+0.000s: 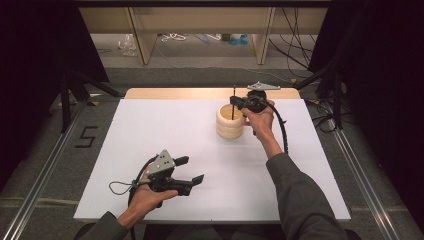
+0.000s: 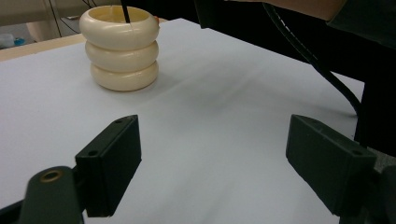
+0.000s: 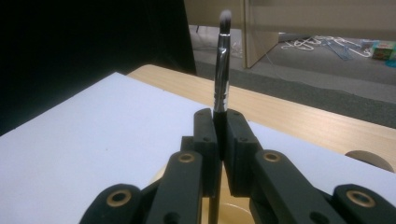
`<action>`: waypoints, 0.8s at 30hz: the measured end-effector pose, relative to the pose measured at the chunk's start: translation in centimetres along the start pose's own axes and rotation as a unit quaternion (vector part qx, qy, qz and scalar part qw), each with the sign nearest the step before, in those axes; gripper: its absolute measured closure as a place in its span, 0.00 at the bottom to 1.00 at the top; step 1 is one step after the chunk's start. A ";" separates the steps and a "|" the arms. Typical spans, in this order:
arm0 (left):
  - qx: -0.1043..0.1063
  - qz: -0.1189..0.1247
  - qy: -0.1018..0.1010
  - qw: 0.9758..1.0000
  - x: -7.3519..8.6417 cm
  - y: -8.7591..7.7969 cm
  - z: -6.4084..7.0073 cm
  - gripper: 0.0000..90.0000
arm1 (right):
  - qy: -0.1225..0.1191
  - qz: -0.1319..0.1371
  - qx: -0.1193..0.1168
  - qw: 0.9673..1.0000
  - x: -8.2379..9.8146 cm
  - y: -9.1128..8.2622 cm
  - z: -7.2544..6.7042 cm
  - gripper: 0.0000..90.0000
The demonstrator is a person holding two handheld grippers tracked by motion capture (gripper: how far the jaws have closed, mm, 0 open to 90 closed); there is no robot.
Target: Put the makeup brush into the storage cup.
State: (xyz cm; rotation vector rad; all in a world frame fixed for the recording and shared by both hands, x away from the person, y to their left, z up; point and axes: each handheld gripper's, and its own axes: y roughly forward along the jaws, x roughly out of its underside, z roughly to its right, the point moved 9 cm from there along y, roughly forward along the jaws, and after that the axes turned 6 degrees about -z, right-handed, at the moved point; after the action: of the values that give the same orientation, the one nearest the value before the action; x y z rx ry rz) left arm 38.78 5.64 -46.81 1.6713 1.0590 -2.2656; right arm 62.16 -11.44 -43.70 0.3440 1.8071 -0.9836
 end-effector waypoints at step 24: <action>-0.002 0.000 -0.008 1.000 0.0 0.0 0.0 0.20 | 0.017 -0.021 0.037 0.999 0.5 0.2 0.6 0.53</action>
State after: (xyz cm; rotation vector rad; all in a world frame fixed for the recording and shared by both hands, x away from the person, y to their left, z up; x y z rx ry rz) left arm 38.78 5.65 -46.82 1.6499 1.0587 -2.2717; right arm 62.45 -11.89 -44.35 0.3713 1.8181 -1.0820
